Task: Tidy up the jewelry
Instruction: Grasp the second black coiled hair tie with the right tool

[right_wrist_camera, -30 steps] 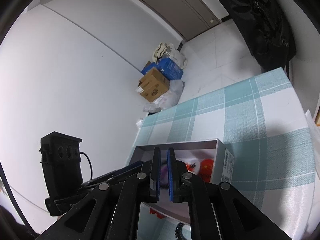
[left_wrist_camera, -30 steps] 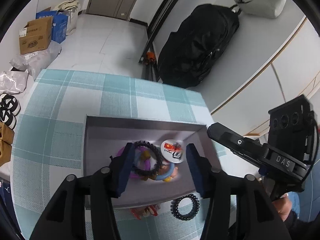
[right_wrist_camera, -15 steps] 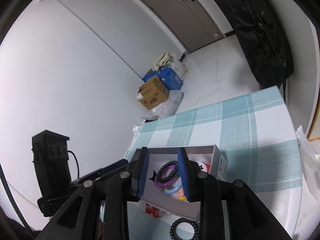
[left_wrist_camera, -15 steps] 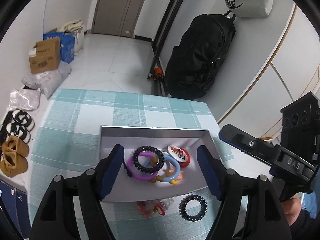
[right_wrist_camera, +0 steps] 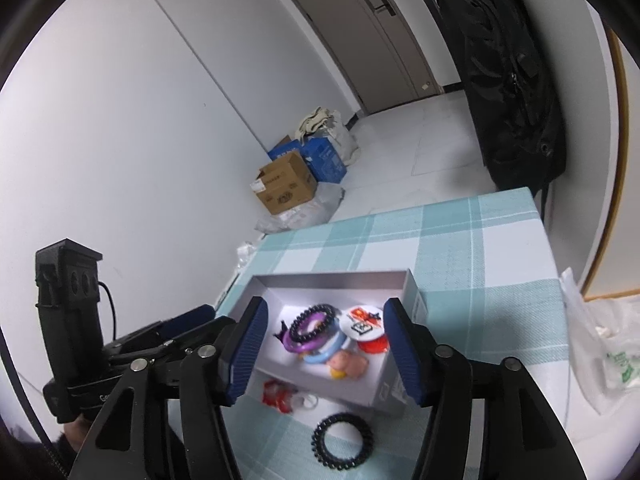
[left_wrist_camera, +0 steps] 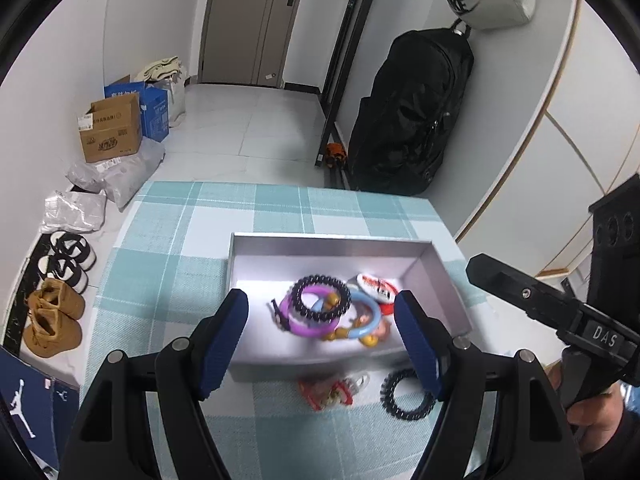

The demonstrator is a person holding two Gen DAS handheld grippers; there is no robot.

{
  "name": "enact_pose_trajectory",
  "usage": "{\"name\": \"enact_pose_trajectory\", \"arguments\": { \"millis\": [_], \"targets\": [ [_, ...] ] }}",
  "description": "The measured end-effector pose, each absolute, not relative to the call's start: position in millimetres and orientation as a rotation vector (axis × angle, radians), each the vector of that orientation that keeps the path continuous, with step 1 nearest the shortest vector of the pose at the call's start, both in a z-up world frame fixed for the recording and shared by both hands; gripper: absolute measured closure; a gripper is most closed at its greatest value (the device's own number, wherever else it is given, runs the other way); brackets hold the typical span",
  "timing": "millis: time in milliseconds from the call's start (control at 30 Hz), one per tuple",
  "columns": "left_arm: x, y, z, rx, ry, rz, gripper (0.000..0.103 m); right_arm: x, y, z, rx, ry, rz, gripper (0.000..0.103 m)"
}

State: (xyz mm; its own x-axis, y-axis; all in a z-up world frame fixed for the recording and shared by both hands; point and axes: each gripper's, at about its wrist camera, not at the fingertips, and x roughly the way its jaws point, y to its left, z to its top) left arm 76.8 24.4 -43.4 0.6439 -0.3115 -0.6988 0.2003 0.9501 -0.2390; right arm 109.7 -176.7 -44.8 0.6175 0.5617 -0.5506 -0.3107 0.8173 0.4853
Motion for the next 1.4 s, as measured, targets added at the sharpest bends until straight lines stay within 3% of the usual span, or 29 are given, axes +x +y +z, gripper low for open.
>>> {"name": "enact_pose_trajectory", "arguments": {
  "millis": [300, 1033, 1400],
  "targets": [
    [52.1, 21.7, -44.1, -0.121, 0.81, -0.285, 0.032, 87.5, -177.6, -47.8, 0.291, 0.761, 0.477, 0.02],
    [32.8, 45.2, -57.9, -0.16, 0.873, -0.159, 0.031, 59.4, -151.5, -71.7, 0.056, 0.841, 0.502, 0.004],
    [38.0, 52.2, -70.3, -0.172, 0.938, -0.114, 0.031, 57.3, -128.5, -93.0, -0.07, 0.922, 0.507, 0.004]
  ]
}}
